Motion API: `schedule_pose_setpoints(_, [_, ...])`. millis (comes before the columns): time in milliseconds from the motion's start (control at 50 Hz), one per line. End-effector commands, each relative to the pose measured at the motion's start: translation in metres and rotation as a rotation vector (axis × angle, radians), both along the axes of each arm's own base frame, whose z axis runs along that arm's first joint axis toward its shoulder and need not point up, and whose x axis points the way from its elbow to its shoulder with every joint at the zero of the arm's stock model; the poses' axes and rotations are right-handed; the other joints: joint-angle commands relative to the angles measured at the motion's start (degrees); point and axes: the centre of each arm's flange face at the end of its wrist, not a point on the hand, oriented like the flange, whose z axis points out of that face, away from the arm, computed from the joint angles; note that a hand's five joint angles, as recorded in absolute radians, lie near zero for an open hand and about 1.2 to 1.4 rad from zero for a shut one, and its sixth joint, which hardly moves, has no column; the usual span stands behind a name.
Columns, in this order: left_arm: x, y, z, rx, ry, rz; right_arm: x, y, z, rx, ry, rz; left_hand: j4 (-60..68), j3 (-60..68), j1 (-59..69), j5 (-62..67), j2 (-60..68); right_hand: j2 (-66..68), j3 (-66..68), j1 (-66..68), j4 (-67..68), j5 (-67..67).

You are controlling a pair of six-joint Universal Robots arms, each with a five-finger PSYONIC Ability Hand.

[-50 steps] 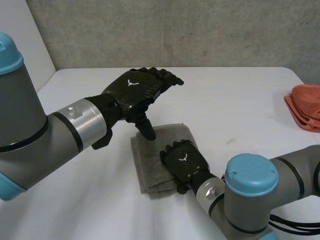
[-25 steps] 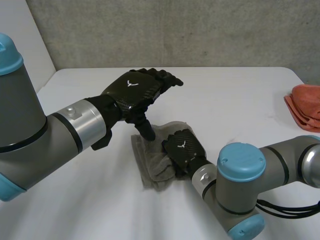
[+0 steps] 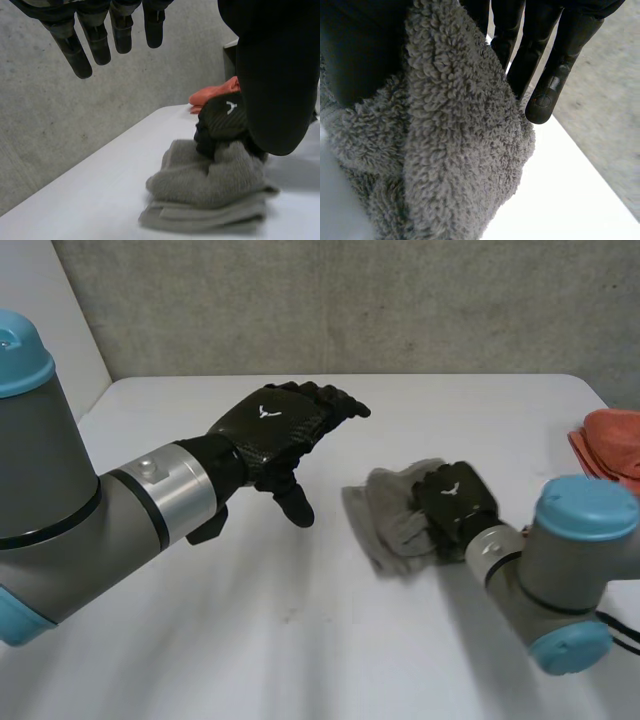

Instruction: Fold the laundry.

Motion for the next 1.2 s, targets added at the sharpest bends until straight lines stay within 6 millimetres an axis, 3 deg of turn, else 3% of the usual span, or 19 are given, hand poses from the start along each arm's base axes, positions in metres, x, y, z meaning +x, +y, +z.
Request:
schedule_pose_setpoints(20, [-0.001,-0.001,-0.005,0.012,-0.007,-0.001,-0.049,-0.046,0.008,-0.039,0.018,-0.112,-0.6,-1.0,0.2,-1.6,-0.6,13.7,14.7,26.0,11.9,44.8])
schedule_pose_setpoints(160, [-0.002,-0.002,-0.008,0.020,-0.012,-0.001,-0.095,-0.100,0.004,-0.128,0.153,-0.124,-0.8,-1.2,0.1,-1.8,-0.8,13.7,14.7,26.0,11.9,44.8])
schedule_pose_setpoints(260, [-0.001,-0.003,-0.013,0.033,-0.019,0.002,-0.104,-0.127,0.014,-0.187,0.152,-0.122,-0.8,-1.2,0.1,-1.8,-0.8,13.7,14.7,26.0,11.9,44.8])
schedule_pose_setpoints(340, [-0.001,-0.004,-0.016,0.042,-0.025,0.004,-0.109,-0.161,0.042,-0.302,0.122,-0.142,-0.8,-1.2,0.1,-1.8,-0.8,13.7,14.7,26.0,11.9,44.8])
schedule_pose_setpoints(360, [0.000,-0.004,-0.017,0.045,-0.026,0.005,-0.116,-0.178,0.057,-0.356,0.105,-0.166,-0.9,-1.3,-0.1,-2.0,-0.9,13.7,14.7,26.0,11.9,44.8])
schedule_pose_setpoints(500, [0.001,-0.006,-0.019,0.051,-0.029,0.015,-0.158,-0.239,0.125,-0.552,-0.026,-0.221,-0.9,-1.3,-0.1,-2.0,-0.9,13.7,14.7,26.0,11.9,44.8])
schedule_pose_setpoints(620, [0.002,-0.005,-0.022,0.062,-0.033,0.017,-0.189,-0.261,0.145,-0.582,-0.106,-0.235,-0.8,-1.2,0.1,-1.8,-0.8,13.7,14.7,26.0,11.9,44.8])
schedule_pose_setpoints(700, [0.002,-0.005,-0.022,0.074,-0.026,0.019,-0.214,-0.271,0.133,-0.557,-0.104,-0.246,-0.8,-1.2,0.1,-1.8,-0.8,13.7,14.7,26.0,11.9,44.8])
schedule_pose_setpoints(800, [0.003,-0.005,-0.024,0.084,-0.024,0.020,-0.219,-0.272,0.107,-0.492,-0.095,-0.204,-0.6,-1.0,0.2,-1.6,-0.6,13.7,14.7,26.0,11.9,44.8])
schedule_pose_setpoints(900, [0.002,-0.005,-0.031,0.104,-0.036,0.019,-0.253,-0.266,0.057,-0.359,-0.038,-0.234,-0.6,-1.0,0.2,-1.6,-0.6,13.7,14.7,26.0,11.9,44.8])
schedule_pose_setpoints(980, [0.001,-0.006,-0.034,0.112,-0.040,0.018,-0.268,-0.255,0.028,-0.284,0.037,-0.250,-0.6,-1.0,0.2,-1.6,-0.6,13.7,14.7,26.0,11.9,44.8])
schedule_pose_setpoints(1040, [0.001,-0.006,-0.036,0.115,-0.042,0.016,-0.275,-0.244,0.021,-0.247,0.087,-0.262,-0.6,-1.0,0.2,-1.6,-0.6,13.7,14.7,26.0,11.9,44.8])
schedule_pose_setpoints(1140, [0.000,-0.006,-0.038,0.121,-0.046,0.015,-0.281,-0.232,0.027,-0.235,0.120,-0.272,-0.6,-1.0,0.2,-1.6,-0.6,13.7,14.7,26.0,11.9,44.8])
schedule_pose_setpoints(1180, [0.000,-0.006,-0.038,0.121,-0.046,0.016,-0.281,-0.230,0.029,-0.229,0.123,-0.277,-0.6,-1.0,0.2,-1.6,-0.6,-12.7,-11.7,-0.4,-14.5,18.4])
schedule_pose_setpoints(1200, [0.000,-0.006,-0.038,0.121,-0.046,0.016,-0.281,-0.229,0.034,-0.229,0.123,-0.289,-0.6,-1.0,0.2,-1.6,-0.6,-44.8,-43.8,-32.5,-46.6,-13.7])
